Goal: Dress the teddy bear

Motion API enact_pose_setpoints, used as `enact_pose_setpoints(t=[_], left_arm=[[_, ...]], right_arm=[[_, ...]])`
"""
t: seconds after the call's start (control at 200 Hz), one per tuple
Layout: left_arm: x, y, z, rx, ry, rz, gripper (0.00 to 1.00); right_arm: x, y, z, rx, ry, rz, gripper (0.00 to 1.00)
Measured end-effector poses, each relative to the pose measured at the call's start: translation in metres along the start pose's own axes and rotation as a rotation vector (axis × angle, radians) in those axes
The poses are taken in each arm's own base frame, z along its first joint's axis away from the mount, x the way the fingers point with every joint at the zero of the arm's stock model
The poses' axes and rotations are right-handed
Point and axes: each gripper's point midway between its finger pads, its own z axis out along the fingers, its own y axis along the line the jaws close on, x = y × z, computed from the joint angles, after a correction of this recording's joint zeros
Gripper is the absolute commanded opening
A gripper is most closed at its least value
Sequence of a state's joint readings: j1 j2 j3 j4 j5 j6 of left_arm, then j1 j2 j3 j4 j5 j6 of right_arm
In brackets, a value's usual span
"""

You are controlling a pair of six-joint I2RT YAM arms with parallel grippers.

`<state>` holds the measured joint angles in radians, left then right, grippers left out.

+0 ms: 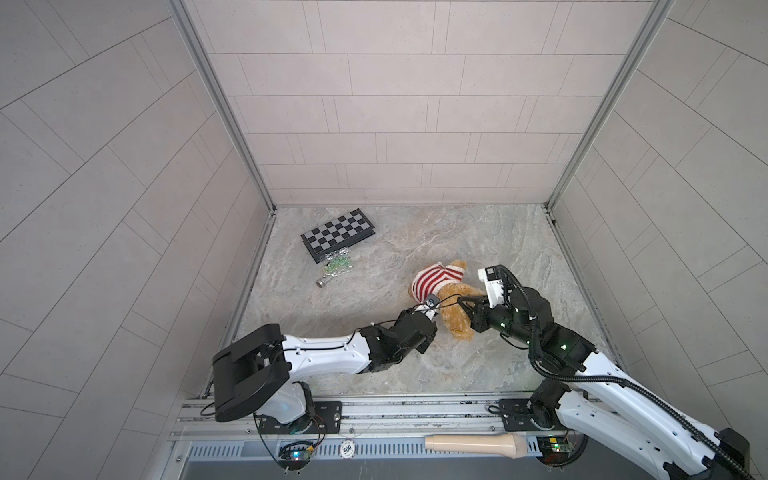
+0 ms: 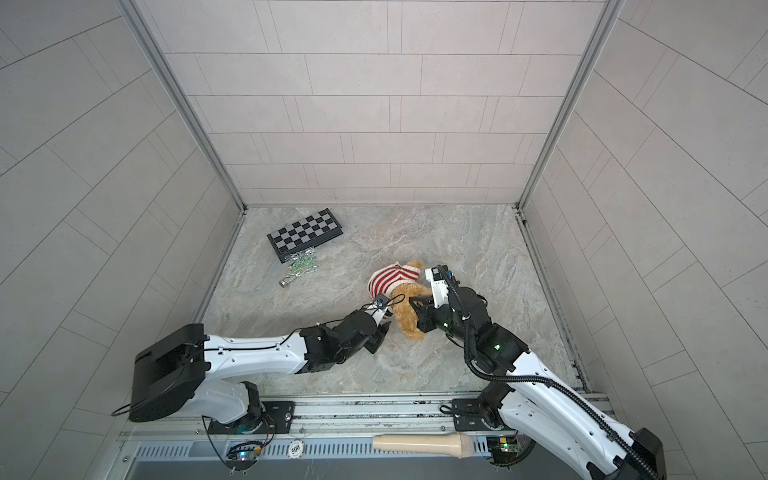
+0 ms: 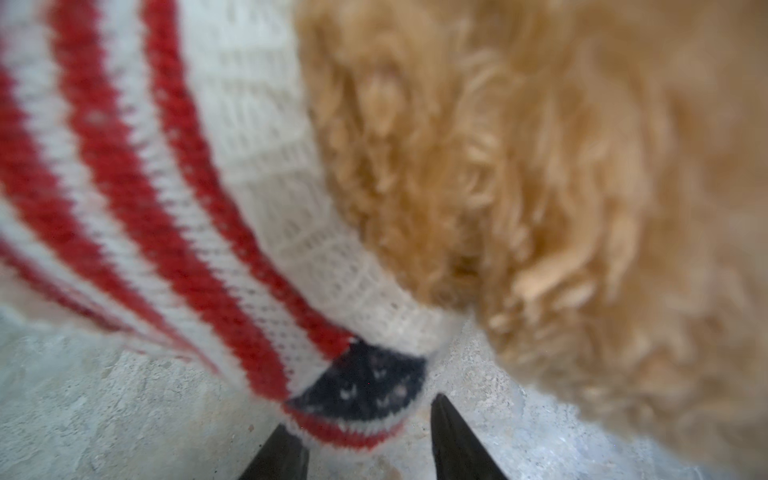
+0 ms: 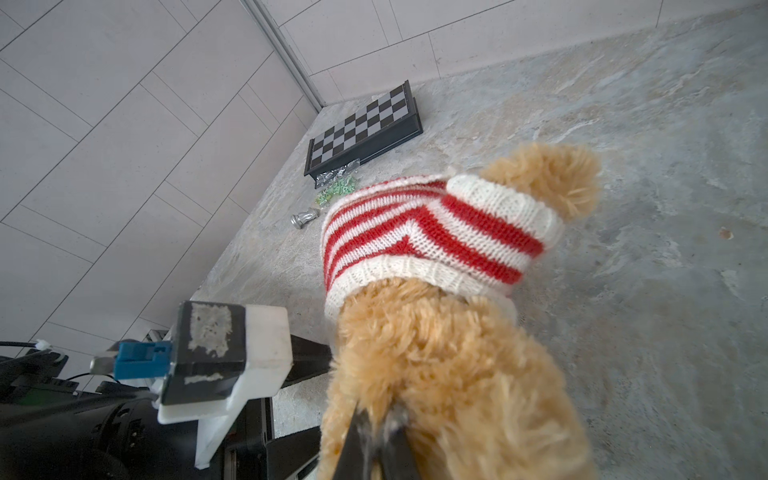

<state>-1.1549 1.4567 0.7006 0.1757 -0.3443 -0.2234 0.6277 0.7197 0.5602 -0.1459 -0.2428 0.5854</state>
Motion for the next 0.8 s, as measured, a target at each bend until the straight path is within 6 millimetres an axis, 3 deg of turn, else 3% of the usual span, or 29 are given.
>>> enact_pose_setpoints(t=[0.265, 0.405, 0.796], left_arm=[[-0.003, 0.01, 0.002, -0.05, -0.011, 0.021, 0.53], [-0.013, 0.011, 0.002, -0.05, -0.047, 0.011, 0.5], [-0.028, 0.014, -0.002, -0.056, -0.108, -0.004, 0.01]], right_arm=[[-0.006, 0.006, -0.001, -0.057, -0.018, 0.079, 0.0], [-0.013, 0.014, -0.003, -0.099, -0.038, 0.131, 0.0], [-0.018, 0.013, -0.005, -0.12, -0.041, 0.238, 0.0]])
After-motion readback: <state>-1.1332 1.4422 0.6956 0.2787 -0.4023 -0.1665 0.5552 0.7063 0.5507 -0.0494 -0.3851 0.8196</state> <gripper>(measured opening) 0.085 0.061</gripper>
